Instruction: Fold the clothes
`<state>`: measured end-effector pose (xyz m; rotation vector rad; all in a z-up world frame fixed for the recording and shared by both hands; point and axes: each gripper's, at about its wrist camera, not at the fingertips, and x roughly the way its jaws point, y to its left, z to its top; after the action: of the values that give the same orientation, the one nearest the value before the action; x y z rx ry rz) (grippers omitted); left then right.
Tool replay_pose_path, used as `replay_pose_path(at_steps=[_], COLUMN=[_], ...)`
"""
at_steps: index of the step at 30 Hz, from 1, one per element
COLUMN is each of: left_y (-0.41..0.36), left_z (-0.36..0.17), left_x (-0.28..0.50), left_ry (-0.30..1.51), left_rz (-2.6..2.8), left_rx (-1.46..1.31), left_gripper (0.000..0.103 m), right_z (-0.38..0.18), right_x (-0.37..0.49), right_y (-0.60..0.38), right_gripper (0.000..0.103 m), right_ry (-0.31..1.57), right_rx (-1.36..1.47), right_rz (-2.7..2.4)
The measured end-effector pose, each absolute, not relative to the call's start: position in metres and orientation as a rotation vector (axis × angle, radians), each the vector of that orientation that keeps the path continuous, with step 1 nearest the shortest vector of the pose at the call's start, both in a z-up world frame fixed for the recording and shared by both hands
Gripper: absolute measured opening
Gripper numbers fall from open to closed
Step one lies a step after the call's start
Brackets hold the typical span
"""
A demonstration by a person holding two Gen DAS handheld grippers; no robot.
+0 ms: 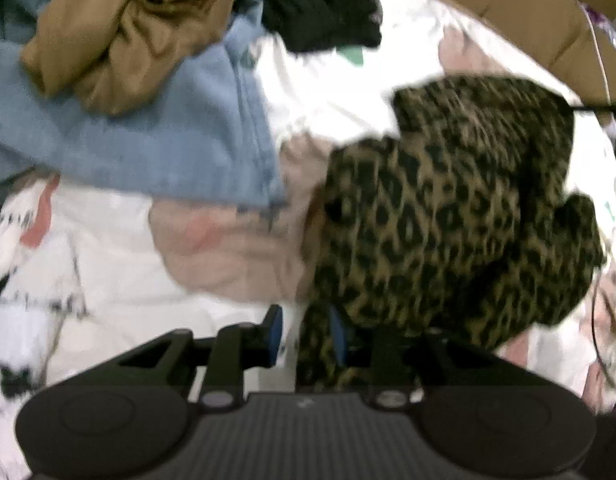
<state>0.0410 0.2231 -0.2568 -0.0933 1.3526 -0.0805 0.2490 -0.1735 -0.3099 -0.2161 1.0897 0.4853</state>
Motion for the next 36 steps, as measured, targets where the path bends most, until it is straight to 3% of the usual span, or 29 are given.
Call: replay_pose_path(at_steps=[16,23,32,34,36], left_y=[0.167,0.134,0.12,0.121,0.12], left_z=[-0.262,-0.276,-0.305,-0.312,-0.319], left_x=[0.16,0.181,0.189,0.187,0.183], left_ry=[1.209,1.209,1.284,1.311,1.338], left_rz=[-0.166,-0.217,-0.239,-0.236,-0.231], left_rx=[-0.048,0.003,0.003,-0.022,-0.029], left_gripper=[0.03,0.045,0.052,0.053,0.056], right_z=[-0.281,-0.298,-0.331,-0.336,-0.333], right_x=[0.138,0.083,0.049,0.046,0.045], right_y=[-0.319,-0.358,-0.383,-0.387,-0.39], right_gripper=[0.0,0.0,0.0,0.004,0.015], right_ry=[1.145,1.159,1.191,1.202,1.197], right_rx=[0.032,0.155,0.283,0.311,0.308], right_rz=[0.241,0.143,0.107,0.097,0.083])
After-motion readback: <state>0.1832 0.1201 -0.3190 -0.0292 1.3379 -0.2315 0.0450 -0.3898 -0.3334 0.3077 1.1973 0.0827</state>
